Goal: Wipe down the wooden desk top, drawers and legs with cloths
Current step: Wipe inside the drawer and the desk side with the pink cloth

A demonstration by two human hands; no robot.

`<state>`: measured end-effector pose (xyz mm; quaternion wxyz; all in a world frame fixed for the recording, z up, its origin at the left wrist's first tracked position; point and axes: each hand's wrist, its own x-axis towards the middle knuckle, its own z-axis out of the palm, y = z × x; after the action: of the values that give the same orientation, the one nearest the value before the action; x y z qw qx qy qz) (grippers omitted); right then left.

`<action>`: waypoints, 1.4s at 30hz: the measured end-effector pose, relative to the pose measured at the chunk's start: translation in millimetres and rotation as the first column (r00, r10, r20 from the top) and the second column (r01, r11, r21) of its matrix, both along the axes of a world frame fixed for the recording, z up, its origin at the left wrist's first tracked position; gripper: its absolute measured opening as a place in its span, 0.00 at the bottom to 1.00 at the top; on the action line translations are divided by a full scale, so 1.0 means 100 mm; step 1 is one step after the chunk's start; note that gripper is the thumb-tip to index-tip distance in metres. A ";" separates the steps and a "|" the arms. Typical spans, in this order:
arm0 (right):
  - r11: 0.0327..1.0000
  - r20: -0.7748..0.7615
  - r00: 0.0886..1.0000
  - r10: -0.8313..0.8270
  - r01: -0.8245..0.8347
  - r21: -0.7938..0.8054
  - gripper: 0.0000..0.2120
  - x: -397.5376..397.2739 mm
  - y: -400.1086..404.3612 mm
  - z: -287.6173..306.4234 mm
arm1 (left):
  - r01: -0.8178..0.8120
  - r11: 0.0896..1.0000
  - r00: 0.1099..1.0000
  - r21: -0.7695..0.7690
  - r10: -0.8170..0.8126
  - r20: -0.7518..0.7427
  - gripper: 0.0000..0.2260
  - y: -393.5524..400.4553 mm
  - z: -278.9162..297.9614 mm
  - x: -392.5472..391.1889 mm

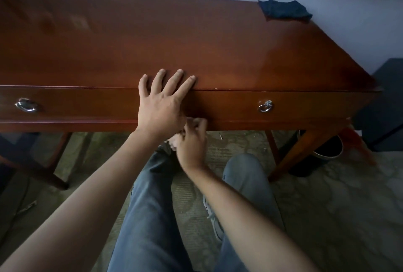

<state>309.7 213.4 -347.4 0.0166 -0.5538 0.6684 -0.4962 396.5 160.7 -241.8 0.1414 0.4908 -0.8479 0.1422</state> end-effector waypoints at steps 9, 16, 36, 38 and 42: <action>0.913 0.267 0.874 -0.405 0.402 0.069 0.11 -1.25 0.16 -0.11 | -0.007 1.000 0.999 -0.008 0.007 -0.051 0.39 0.04 0.01 -0.06; 0.934 0.549 0.757 -0.356 0.284 0.215 0.09 -0.81 -0.01 -0.17 | -0.019 0.997 1.000 0.078 0.018 0.018 0.43 0.05 0.08 -0.11; 0.760 0.639 0.484 -0.598 0.597 0.258 0.07 -3.63 0.63 0.12 | -0.007 0.998 0.997 0.066 0.002 0.079 0.43 0.05 0.07 -0.75; 0.740 0.626 0.476 -0.618 0.621 0.259 0.07 -3.74 0.66 0.18 | -0.003 0.998 0.998 0.059 -0.001 0.065 0.43 0.04 0.06 -0.75; 0.804 0.556 0.638 -0.533 0.586 0.099 0.10 -3.13 0.50 0.17 | -0.013 0.999 0.997 0.045 0.009 0.074 0.44 0.05 0.06 -0.77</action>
<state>-3.3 263.2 -330.5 0.0317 -0.1493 0.7482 -0.6457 319.4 166.0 -235.6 0.0979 0.4928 -0.8529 0.1419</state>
